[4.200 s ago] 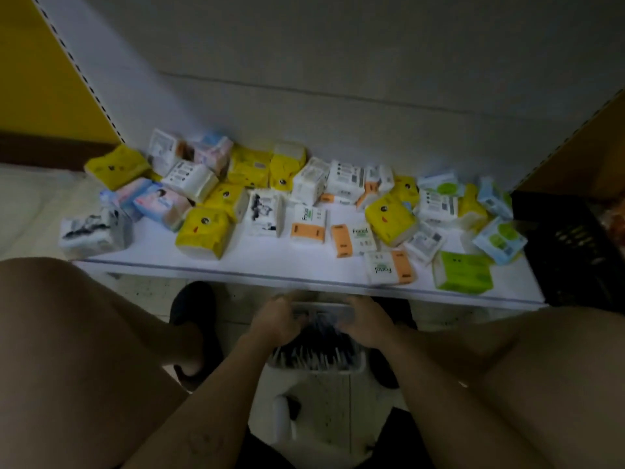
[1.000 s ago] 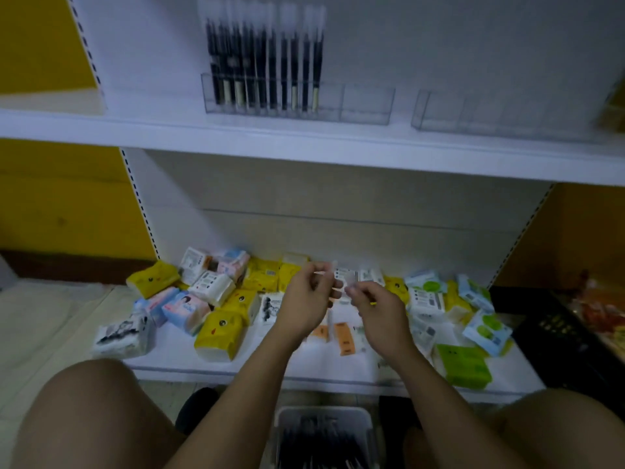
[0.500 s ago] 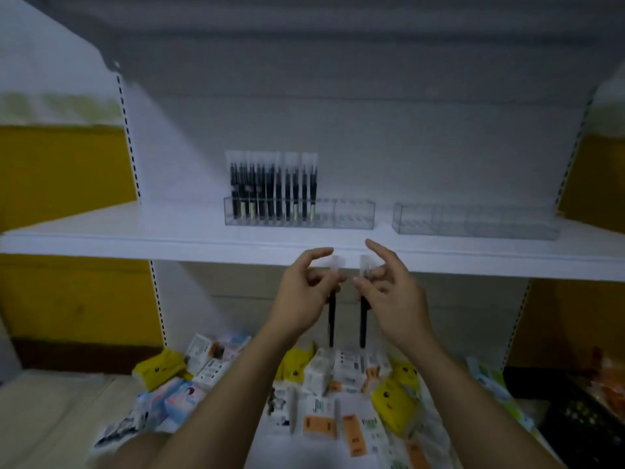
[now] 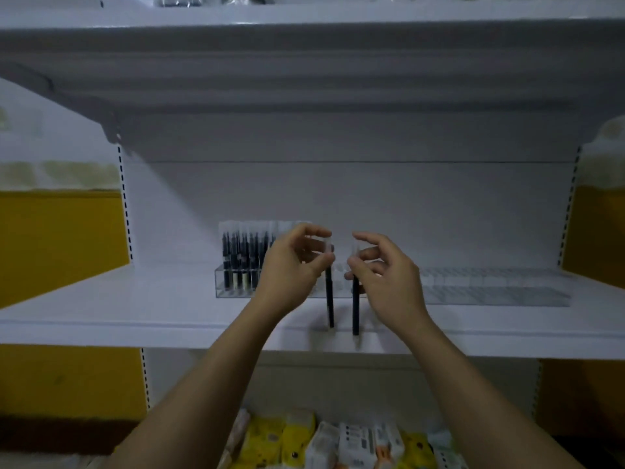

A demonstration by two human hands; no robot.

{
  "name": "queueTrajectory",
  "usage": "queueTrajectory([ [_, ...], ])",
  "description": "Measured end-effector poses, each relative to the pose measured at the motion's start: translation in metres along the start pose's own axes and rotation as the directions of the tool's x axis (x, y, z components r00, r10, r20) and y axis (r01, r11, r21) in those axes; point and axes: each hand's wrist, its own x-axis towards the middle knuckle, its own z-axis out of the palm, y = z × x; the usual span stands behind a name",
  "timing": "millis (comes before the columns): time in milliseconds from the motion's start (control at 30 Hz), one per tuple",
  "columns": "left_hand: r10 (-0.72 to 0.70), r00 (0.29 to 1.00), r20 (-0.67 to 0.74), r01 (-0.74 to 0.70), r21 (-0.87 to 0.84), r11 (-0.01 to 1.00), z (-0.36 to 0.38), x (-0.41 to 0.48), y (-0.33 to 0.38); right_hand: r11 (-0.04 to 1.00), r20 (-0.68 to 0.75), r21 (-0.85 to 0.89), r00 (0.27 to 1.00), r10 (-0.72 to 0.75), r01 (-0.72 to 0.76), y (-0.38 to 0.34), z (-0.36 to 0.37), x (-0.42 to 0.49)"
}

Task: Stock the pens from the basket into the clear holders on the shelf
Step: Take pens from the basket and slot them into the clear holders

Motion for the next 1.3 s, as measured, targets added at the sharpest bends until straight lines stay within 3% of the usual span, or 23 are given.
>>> queueTrajectory([
  [200, 0.015, 0.999, -0.050, -0.013, 0.051, 0.999, -0.010, 0.050, -0.004, 0.996, 0.020, 0.085, 1.000, 0.015, -0.017, 0.005, 0.009, 0.043],
  [467, 0.088, 0.992, -0.091, -0.074, 0.152, 0.986, -0.009, 0.108, -0.020, 0.988, -0.074, 0.147, 0.997, -0.039, 0.049, 0.022, 0.017, 0.103],
  [767, 0.135, 0.990, -0.045, -0.114, 0.309, 0.944, 0.000, 0.137, -0.046, 0.992, -0.110, 0.075, 0.990, -0.094, 0.103, 0.046, 0.033, 0.146],
  [1167, 0.133, 0.986, -0.100, -0.092, 0.336, 0.937, 0.002, 0.149, -0.067, 0.996, -0.044, 0.079, 0.998, -0.044, 0.048, 0.075, 0.049, 0.151],
  [1300, 0.137, 0.985, -0.102, -0.095, 0.341, 0.935, 0.005, 0.150, -0.066, 0.993, 0.084, -0.096, 0.995, -0.060, 0.068, 0.081, 0.050, 0.141],
])
